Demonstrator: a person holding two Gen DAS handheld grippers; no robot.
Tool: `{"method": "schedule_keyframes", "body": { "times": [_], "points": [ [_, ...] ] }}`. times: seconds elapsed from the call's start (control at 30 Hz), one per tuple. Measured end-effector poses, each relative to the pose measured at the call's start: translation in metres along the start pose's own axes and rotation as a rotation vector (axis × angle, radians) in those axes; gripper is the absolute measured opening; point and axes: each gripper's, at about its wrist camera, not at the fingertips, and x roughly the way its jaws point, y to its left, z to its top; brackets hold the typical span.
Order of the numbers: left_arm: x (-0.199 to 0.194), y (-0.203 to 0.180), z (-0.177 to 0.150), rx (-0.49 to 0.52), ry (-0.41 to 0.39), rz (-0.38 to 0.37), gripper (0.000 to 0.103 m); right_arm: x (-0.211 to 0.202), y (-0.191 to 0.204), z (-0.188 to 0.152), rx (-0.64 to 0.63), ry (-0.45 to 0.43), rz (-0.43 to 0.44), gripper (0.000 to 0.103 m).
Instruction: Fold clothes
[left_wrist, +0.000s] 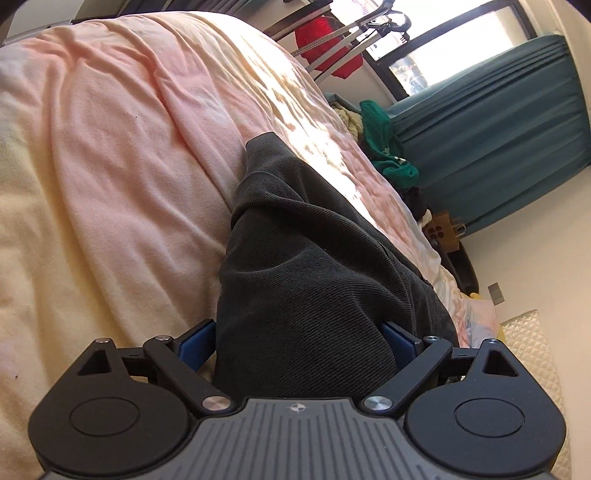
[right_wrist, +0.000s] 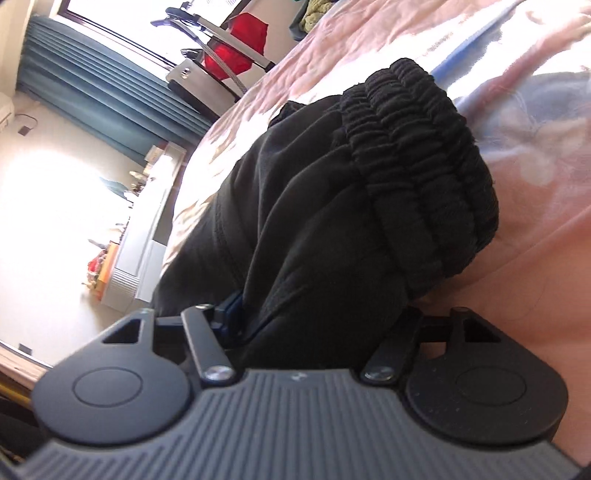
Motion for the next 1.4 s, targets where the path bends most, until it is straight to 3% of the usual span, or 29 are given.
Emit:
{"method": "schedule_keyframes", "body": {
  "times": [0.1,0.2,0.5,0.7,0.9,1.07,1.23,1.4],
  "points": [
    [-0.003,-0.007,-0.002,0.049,-0.016,0.026,0.081,-0.009,0.007,0.0,-0.014,-0.028,-0.006,0.035],
    [-0.008,-0.013,-0.003,0.086,-0.036,0.037,0.07,-0.021,0.015,0.001,-0.026,-0.07,0.021,0.028],
    [-0.041,-0.066,-0.002,0.146,-0.141,-0.021,0.054,-0.071,0.035,0.021,-0.08,-0.194,0.166,0.024],
    [-0.023,-0.152,0.013,0.203,-0.163,-0.069,0.053,-0.118,0.019,0.067,-0.062,-0.321,0.207,0.024],
    [0.06,-0.256,0.021,0.34,-0.144,-0.13,0.053,-0.146,-0.03,0.122,0.003,-0.525,0.197,0.024],
    [0.148,-0.326,0.021,0.444,-0.109,-0.167,0.053,-0.149,-0.081,0.159,0.036,-0.647,0.128,0.024],
    [0.245,-0.361,0.01,0.534,-0.055,-0.176,0.053,-0.13,-0.14,0.183,0.1,-0.737,0.07,0.024],
    [0.319,-0.355,0.0,0.623,0.012,-0.133,0.054,-0.1,-0.184,0.18,0.149,-0.712,0.007,0.024]
  ]
}}
